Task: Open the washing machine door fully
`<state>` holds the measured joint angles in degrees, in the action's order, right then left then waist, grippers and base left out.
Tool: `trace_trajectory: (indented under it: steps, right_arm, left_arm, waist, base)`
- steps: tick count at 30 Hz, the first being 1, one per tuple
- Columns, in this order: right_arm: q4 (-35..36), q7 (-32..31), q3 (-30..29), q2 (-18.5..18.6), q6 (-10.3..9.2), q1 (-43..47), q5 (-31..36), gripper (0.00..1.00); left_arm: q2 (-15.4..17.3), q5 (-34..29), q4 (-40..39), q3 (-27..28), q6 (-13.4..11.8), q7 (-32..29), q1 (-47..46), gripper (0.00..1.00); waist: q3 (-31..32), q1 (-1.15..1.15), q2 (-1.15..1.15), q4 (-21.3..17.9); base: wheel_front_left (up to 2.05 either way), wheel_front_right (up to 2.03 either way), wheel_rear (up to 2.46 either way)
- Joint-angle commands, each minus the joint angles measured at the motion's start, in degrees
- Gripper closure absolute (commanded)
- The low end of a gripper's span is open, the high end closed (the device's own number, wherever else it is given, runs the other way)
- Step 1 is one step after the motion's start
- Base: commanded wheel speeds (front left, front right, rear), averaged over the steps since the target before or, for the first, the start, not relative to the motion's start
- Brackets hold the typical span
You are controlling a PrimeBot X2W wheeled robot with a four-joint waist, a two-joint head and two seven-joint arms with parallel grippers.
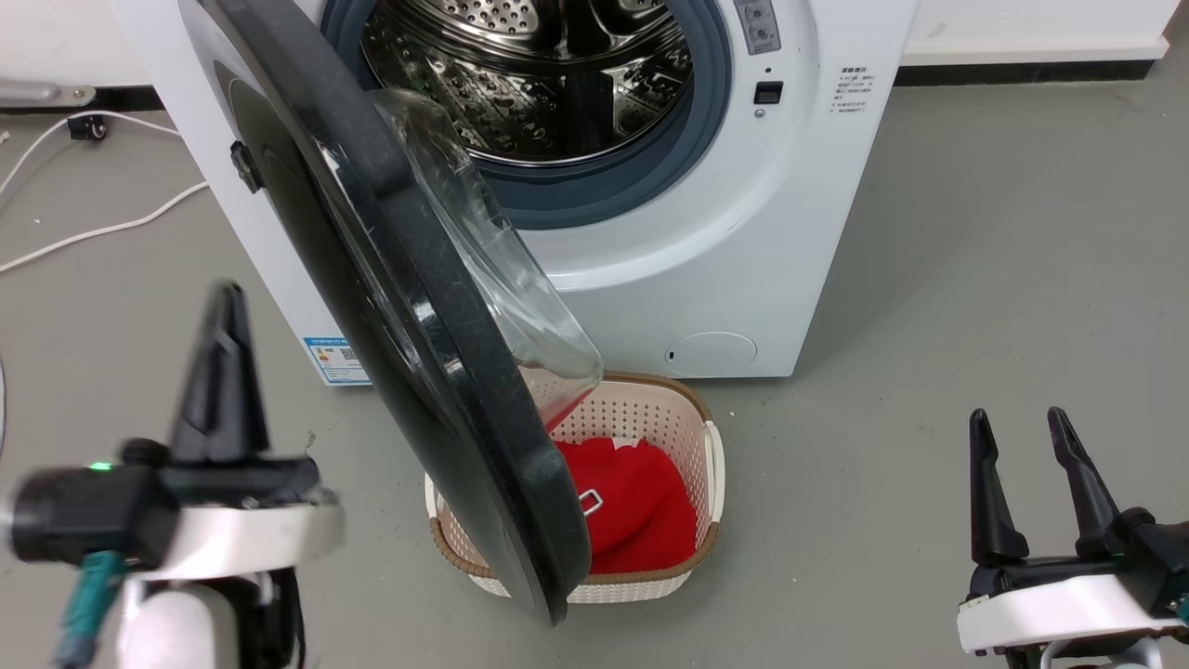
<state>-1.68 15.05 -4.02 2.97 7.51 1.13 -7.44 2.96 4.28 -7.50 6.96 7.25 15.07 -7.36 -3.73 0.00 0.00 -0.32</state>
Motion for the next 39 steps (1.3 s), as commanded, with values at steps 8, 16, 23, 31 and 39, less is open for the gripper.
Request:
trace_trajectory:
  steps: [8,16,23,31,39]
  right_arm:
    - [-0.3,0.1,0.0,-0.2,-0.04,-1.3,-0.3,0.00]
    - [-1.4,0.1,0.4,-0.2,-0.04,-1.7,-0.9,0.00]
    - [-2.4,0.1,0.3,-0.2,-0.04,-1.0,-1.6,0.00]
    - [-3.1,0.1,0.3,-0.2,-0.03,-0.3,-2.1,0.00]
    - [-4.1,0.1,1.2,-0.2,-0.04,-0.7,-2.8,0.00]
  left_arm:
    - [0.0,-0.5,-17.6,-2.3,0.1,0.1,-4.3,1.00]
    - [1.4,0.2,-26.1,-16.5,0.3,0.1,-5.0,1.00]
    - [4.1,3.6,-20.0,-28.0,0.3,0.1,1.5,1.00]
    - [7.4,8.8,-7.6,-33.8,0.2,-2.3,7.8,1.00]
    - [6.5,10.7,2.5,-34.4,0.2,-4.5,5.6,1.00]
  waist:
    - [-0.5,0.00,0.00,0.2]
    - [-0.4,0.00,0.00,-0.3]
    - [0.4,0.00,0.00,-0.7]
    - [0.7,0.00,0.00,-0.3]
    - [0.6,0.00,0.00,-0.2]
  base:
    - [0.00,0.00,0.00]
    - [0.00,0.00,0.00]
    - [0.00,0.00,0.00]
    - [0.00,0.00,0.00]
    - [0.00,0.00,0.00]
